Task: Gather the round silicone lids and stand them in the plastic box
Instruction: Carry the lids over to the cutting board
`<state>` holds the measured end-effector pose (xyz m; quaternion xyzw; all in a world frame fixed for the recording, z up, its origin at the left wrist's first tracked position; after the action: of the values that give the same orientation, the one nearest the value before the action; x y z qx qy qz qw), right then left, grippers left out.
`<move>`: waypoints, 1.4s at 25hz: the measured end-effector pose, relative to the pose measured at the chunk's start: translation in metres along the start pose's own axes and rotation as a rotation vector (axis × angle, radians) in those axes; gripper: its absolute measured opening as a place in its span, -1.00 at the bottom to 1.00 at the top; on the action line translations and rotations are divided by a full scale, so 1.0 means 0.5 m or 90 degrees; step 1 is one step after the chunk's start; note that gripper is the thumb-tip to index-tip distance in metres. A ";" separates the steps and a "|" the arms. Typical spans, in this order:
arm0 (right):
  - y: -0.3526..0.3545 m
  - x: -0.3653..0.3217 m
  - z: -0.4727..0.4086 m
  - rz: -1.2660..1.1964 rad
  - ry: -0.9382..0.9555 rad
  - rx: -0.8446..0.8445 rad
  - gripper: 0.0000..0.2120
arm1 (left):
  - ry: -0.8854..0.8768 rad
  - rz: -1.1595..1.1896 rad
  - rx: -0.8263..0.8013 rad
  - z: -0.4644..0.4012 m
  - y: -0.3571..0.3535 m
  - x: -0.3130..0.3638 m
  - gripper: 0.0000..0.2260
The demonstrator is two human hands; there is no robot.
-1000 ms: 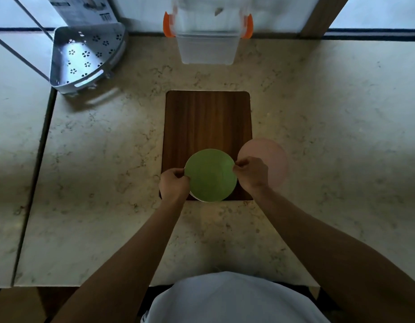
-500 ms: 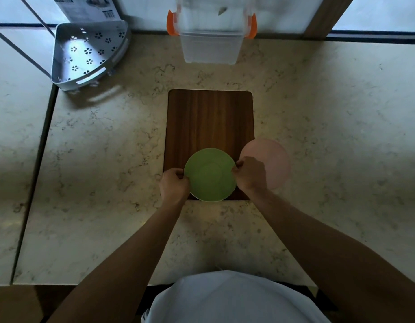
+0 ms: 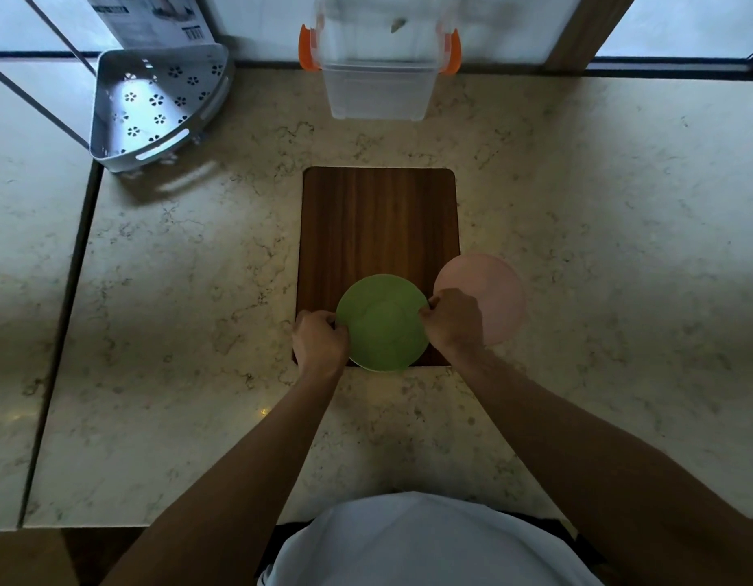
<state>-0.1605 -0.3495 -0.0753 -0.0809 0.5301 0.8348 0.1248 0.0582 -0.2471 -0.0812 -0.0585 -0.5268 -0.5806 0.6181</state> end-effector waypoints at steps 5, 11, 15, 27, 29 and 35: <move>-0.011 0.005 -0.004 -0.042 -0.041 -0.051 -0.75 | 0.013 -0.005 0.010 -0.001 -0.008 0.004 -0.86; -0.011 0.010 -0.002 -0.102 -0.027 -0.043 -0.78 | 0.066 0.068 -0.026 -0.017 -0.016 -0.003 -0.86; -0.012 0.024 0.001 -0.152 -0.001 -0.047 -0.67 | 0.130 0.153 -0.027 -0.014 -0.018 -0.002 -0.85; 0.084 0.186 -0.033 -0.396 -0.092 -0.025 -0.82 | 0.082 0.209 -0.124 0.002 -0.125 0.132 -0.82; 0.109 0.227 -0.051 -0.385 -0.116 0.006 -0.77 | 0.040 0.181 -0.152 0.005 -0.169 0.159 -0.87; 0.127 0.307 -0.095 -0.378 -0.132 0.017 -0.85 | 0.028 0.153 -0.184 0.002 -0.257 0.188 -0.76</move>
<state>-0.3258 -0.3992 -0.0816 -0.1449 0.4785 0.7589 0.4172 -0.0640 -0.3490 -0.0824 -0.1963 -0.4138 -0.5734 0.6793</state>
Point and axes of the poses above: each hand's wrist, its own z-axis away from the middle knuckle, its own y-axis out of the back of the hand, x = y × z, the point moved 8 cm from there along -z, towards the middle knuckle, and after that the axes turned 12 degrees about z, right-handed, at the moved point
